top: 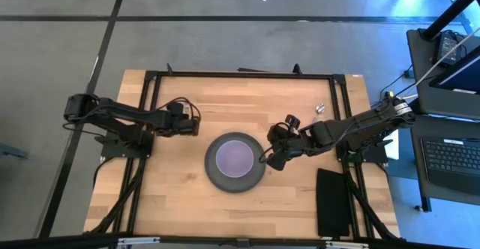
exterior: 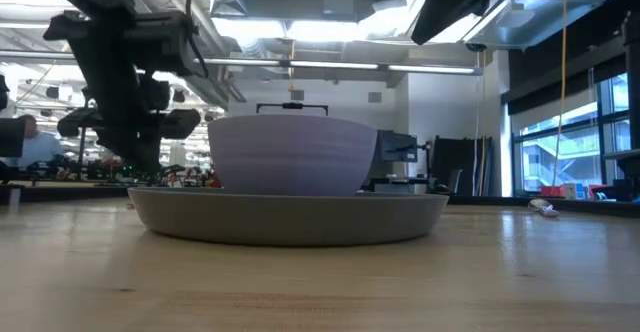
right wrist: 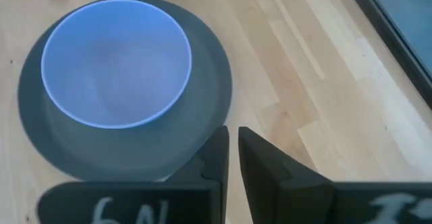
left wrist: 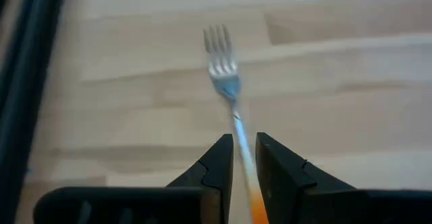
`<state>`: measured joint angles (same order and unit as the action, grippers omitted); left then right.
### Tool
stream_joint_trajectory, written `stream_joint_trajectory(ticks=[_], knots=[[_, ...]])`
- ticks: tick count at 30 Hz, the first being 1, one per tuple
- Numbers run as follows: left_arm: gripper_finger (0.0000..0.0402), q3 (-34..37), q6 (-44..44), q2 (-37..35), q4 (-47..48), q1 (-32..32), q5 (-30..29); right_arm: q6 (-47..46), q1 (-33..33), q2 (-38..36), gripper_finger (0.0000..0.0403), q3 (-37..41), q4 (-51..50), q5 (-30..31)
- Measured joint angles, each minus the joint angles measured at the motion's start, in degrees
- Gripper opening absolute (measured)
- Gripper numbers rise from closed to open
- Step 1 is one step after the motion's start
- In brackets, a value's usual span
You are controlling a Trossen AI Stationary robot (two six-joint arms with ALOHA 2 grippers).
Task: Set table place
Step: Put the orange fork to the right side of the grey plate
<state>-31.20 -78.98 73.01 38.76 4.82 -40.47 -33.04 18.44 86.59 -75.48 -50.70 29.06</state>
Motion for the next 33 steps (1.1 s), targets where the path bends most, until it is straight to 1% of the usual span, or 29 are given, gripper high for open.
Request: stream_joint_trajectory(ticks=[4, 11, 17, 21, 25, 30, 33], knots=[[0.0067, 1.01, 2.24, 0.00, -0.76, 1.64, -0.07, -0.15, 0.00, 0.00, 0.0039, 0.00, 0.00, -0.02], [0.0102, 1.48, 8.74, 0.00, -7.96, 3.56, 0.02, 0.01, -0.02, -0.02, 0.0039, 0.00, 0.02, -0.02], [0.0119, 1.48, 8.50, 1.43, -8.92, 4.29, 0.67, 0.04, 0.08, -0.04, 0.0039, 0.00, 0.02, -0.02], [0.0118, 1.48, 5.33, 4.34, -8.99, 4.20, 0.70, 0.04, 0.15, -0.07, 0.0039, 0.00, 0.02, -0.04], [0.0111, 1.48, 2.64, 8.82, -9.36, 4.17, -0.09, 0.01, 0.14, -0.07, 0.0039, 0.00, 0.04, -0.04], [0.0105, 1.48, 1.15, 14.40, -14.29, 4.17, -0.72, -0.26, 0.14, -0.09, 0.0039, 0.00, 0.04, -0.07], [0.0105, 1.46, 1.06, 16.68, -17.17, 4.09, -2.85, -0.35, 0.13, -0.09, 0.0039, 0.00, 0.04, -0.07]])
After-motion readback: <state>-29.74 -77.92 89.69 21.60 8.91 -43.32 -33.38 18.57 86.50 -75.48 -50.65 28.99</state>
